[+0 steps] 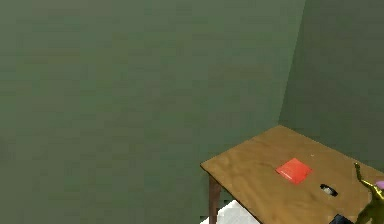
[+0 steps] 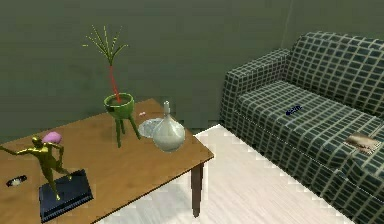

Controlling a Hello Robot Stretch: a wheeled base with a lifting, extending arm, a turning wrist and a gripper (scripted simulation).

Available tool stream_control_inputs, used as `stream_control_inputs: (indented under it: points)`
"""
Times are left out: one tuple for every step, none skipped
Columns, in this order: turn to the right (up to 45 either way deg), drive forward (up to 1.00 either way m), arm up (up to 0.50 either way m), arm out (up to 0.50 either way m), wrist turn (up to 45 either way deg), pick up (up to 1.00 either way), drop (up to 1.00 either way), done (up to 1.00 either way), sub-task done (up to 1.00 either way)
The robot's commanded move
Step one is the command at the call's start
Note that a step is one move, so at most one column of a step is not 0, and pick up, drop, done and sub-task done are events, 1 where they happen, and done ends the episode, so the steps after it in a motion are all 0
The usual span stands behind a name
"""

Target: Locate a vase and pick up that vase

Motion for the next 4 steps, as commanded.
stream_control_inputs:
  points:
    - [0.0,0.0,0.5,0.0,0.0,0.0,0.0,0.0,0.0]
    - [0.0,0.0,0.28,0.0,0.0,0.0,0.0,0.0,0.0]
    - [0.0,0.0,0.0,0.5,0.0,0.0,0.0,0.0,0.0]
    - [0.0,0.0,0.0,0.0,45.0,0.0,0.0,0.0,0.0]
